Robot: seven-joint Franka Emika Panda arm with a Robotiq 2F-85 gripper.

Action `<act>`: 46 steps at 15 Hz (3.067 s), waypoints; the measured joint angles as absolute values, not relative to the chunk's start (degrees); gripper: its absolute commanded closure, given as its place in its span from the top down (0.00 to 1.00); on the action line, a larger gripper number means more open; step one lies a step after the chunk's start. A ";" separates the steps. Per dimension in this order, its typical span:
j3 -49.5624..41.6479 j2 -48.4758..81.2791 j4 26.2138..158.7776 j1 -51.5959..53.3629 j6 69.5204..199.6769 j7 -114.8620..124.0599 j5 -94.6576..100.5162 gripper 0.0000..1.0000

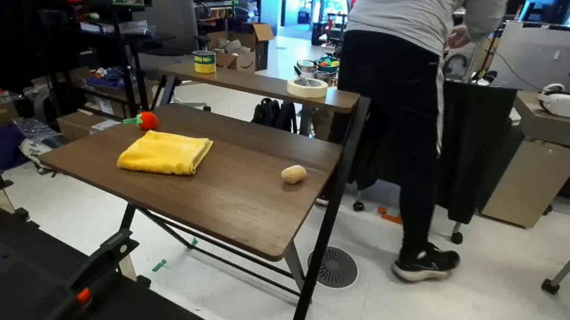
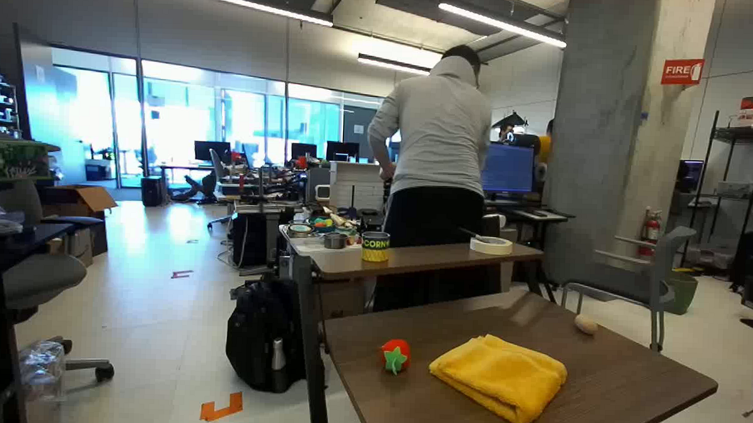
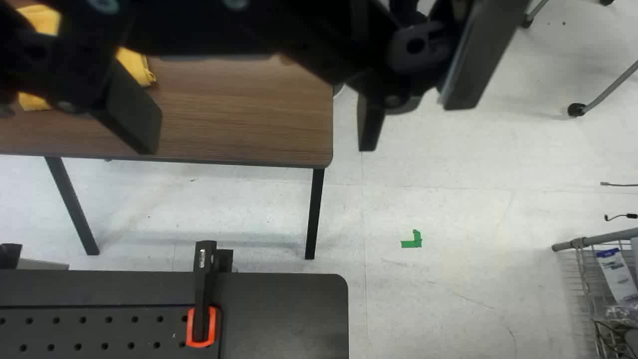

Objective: Wipe the table with the orange towel

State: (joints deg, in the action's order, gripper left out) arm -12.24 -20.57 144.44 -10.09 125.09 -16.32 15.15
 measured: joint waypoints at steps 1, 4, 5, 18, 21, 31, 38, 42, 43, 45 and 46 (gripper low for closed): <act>-12.24 -20.57 144.39 -10.09 125.09 -16.31 15.15 1.00; -12.07 -19.51 144.16 -9.99 125.09 -15.50 14.36 1.00; -11.72 -17.83 143.58 -9.76 125.09 -14.34 13.72 1.00; -2.12 18.56 126.73 1.95 134.02 16.07 10.85 1.00; -1.99 18.59 125.94 2.17 132.82 15.95 10.82 1.00; -5.68 24.93 124.18 2.29 155.66 21.41 11.87 1.00; -1.59 40.71 104.02 7.49 144.63 21.51 4.26 1.00; -1.57 50.14 93.23 9.93 139.90 22.34 3.97 1.00; -1.34 52.21 91.01 9.98 139.10 22.33 3.54 1.00; -1.09 54.94 87.97 9.97 138.48 22.29 2.86 1.00; -1.06 55.51 87.21 9.97 138.39 22.29 2.84 1.00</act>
